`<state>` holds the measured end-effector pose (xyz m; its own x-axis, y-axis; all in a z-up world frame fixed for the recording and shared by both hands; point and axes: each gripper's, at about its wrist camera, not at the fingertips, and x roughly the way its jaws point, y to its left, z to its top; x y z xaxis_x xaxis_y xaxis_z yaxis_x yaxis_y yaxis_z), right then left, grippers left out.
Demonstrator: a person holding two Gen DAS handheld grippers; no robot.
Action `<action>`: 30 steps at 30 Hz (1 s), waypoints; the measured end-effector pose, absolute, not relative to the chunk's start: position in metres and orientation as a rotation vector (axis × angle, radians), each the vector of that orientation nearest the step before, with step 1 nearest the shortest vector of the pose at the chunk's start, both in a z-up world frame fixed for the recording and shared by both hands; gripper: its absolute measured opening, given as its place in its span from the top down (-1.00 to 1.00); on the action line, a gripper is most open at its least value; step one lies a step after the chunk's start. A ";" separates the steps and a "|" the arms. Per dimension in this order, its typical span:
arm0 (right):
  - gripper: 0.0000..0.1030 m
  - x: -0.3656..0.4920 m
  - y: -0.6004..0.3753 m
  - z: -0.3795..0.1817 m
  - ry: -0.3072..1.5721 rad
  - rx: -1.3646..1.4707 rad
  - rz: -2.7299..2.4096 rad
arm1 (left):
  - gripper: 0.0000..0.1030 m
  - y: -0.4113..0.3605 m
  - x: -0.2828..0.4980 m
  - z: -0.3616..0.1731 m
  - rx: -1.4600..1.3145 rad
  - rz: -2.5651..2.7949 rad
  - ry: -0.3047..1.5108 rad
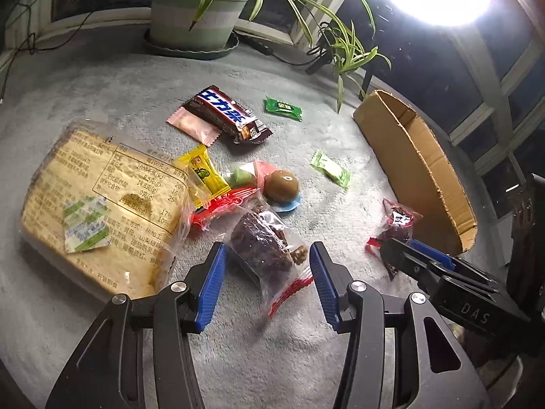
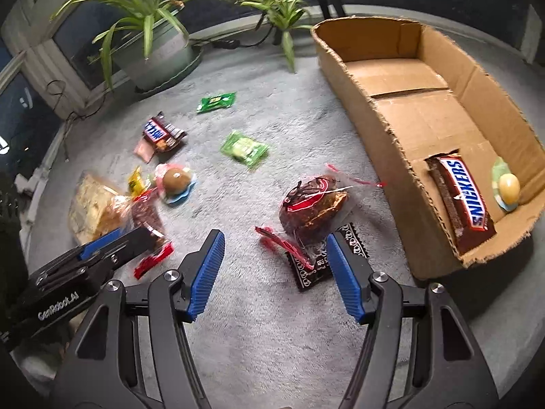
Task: Organize snacks
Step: 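Grasp the bagged chocolate pastry with the right tool while the left tool grasps the red-wrapped bag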
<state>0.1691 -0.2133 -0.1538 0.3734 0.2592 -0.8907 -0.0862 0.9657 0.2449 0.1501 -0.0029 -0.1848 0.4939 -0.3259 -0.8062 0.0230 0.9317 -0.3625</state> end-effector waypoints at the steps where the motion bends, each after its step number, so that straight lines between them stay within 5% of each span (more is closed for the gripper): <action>1: -0.26 0.170 -0.215 -0.155 1.175 0.197 0.211 | 0.05 -0.003 0.150 -0.185 -0.319 -0.220 1.038; 11: -0.26 0.193 -0.216 -0.168 1.173 0.252 0.124 | 0.05 0.004 0.148 -0.184 -0.296 -0.244 1.047; 13: -0.10 0.196 -0.215 -0.173 1.187 0.251 0.141 | 0.05 0.005 0.148 -0.183 -0.293 -0.252 1.049; 30: 0.15 0.201 -0.213 -0.172 1.165 0.202 0.214 | 0.01 -0.010 0.158 -0.187 -0.239 -0.202 1.036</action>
<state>0.2005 -0.2126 -0.1721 0.3786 0.2707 -0.8851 -0.0619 0.9615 0.2676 0.1576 -0.0099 -0.1865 0.4954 -0.2769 -0.8233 0.0528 0.9557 -0.2896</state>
